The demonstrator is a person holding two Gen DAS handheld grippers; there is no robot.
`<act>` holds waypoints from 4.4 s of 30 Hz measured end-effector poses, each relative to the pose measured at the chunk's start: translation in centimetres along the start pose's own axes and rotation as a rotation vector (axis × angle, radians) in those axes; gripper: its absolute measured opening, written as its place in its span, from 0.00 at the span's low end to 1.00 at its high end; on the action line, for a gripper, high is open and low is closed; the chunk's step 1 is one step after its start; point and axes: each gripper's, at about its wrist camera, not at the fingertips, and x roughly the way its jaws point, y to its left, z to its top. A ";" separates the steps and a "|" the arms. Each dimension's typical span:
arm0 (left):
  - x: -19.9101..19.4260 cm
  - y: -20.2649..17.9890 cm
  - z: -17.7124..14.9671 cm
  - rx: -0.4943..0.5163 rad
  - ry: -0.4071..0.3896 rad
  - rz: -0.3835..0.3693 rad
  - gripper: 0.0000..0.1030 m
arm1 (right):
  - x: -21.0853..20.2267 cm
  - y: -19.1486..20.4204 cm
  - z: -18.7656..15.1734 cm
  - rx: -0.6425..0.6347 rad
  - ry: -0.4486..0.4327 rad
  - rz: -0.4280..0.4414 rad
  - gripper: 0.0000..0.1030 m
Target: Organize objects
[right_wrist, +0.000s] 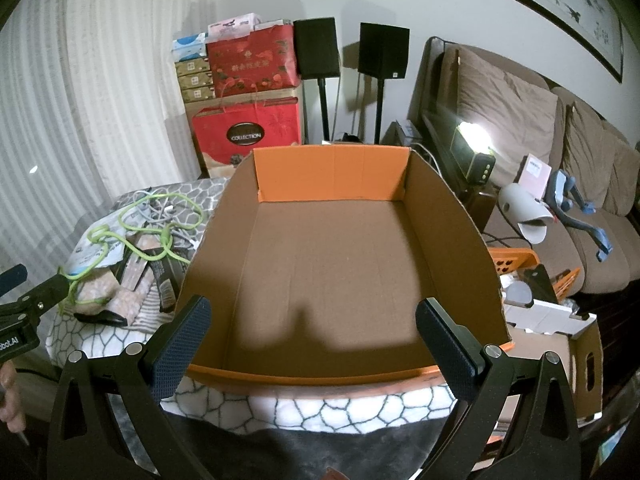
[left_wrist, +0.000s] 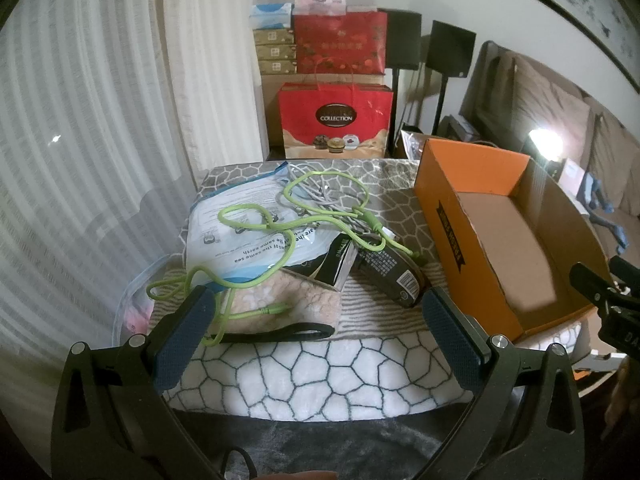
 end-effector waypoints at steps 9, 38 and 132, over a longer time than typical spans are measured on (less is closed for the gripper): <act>0.1 0.1 0.2 0.000 0.001 0.000 1.00 | 0.1 0.1 0.0 0.000 0.001 0.000 1.00; 0.2 0.1 0.4 0.003 0.001 0.005 1.00 | 0.0 -1.4 0.3 0.015 0.005 -0.021 1.00; 9.8 10.8 -1.8 0.023 0.199 -0.211 0.49 | 7.5 -14.4 -1.2 0.147 0.231 -0.072 0.13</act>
